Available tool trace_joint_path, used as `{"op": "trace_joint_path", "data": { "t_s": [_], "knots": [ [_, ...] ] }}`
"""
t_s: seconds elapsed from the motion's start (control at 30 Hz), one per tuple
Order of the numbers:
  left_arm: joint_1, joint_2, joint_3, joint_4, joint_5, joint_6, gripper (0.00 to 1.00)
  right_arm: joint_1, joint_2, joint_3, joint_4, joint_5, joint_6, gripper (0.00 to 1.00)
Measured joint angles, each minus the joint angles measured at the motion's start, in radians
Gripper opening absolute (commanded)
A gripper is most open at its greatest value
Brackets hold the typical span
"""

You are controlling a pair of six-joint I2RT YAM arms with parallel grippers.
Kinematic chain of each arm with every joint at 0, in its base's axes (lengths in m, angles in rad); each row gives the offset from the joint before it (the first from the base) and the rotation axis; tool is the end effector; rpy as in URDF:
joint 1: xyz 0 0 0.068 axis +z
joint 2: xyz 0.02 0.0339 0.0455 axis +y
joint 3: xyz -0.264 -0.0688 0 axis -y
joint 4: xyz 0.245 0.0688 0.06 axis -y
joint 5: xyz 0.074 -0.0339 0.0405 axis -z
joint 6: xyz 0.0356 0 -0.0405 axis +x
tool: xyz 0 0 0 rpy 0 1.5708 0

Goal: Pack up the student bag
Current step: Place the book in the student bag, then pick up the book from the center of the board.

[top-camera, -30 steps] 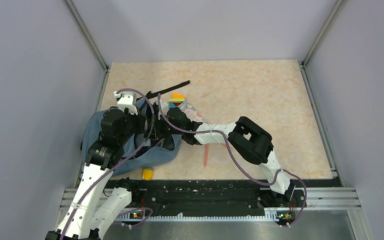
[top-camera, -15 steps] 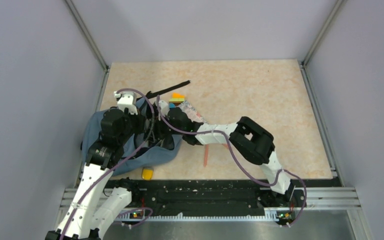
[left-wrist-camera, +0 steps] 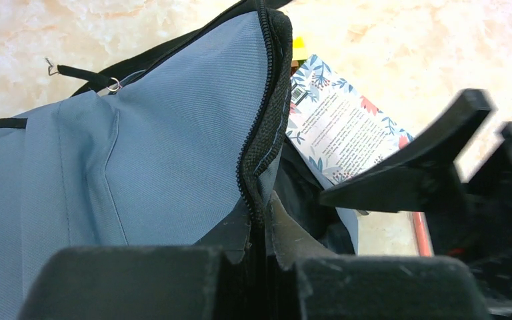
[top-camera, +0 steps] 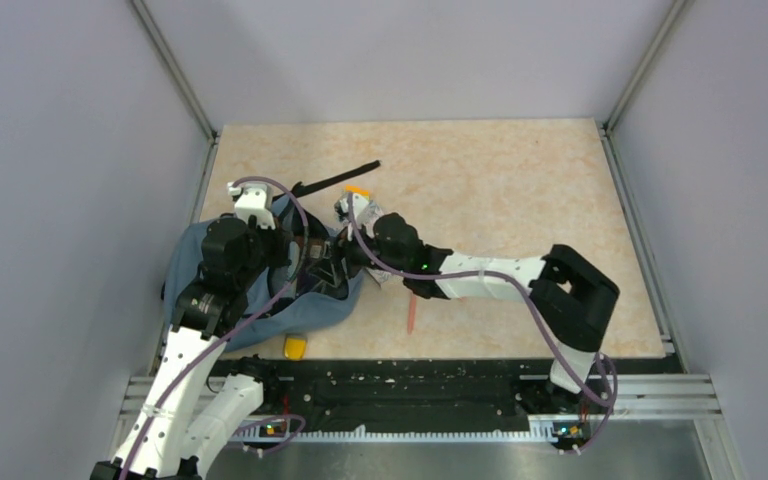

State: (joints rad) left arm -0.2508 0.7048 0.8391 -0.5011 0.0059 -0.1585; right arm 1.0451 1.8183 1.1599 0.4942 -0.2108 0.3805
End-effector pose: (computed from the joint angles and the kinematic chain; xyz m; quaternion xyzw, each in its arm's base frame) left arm 0.1510 -0.0389 0.3375 0.0397 0.8232 -0.1175 0.5540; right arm 0.2056 0.3692 0.2492 -0.3117 0.6948 0.4813 0.4341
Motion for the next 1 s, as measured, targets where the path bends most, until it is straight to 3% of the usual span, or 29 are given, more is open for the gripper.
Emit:
{"op": "trace_joint_path", "data": {
  "t_s": [0.23,0.4,0.67,1.0],
  "knots": [
    [0.0,0.0,0.0,0.0,-0.003,0.0,0.0,-0.034,-0.194,-0.114,-0.118,0.086,-0.108,0.73],
    [0.0,0.0,0.0,0.0,-0.003,0.0,0.0,-0.188,-0.272,-0.193,-0.196,0.104,-0.124,0.74],
    [0.0,0.0,0.0,0.0,-0.004,0.0,0.0,-0.437,-0.235,-0.209,-0.338,0.069,-0.124,0.73],
    [0.0,0.0,0.0,0.0,-0.003,0.0,0.0,-0.479,-0.058,-0.182,-0.443,-0.018,-0.123,0.68]
  ]
}}
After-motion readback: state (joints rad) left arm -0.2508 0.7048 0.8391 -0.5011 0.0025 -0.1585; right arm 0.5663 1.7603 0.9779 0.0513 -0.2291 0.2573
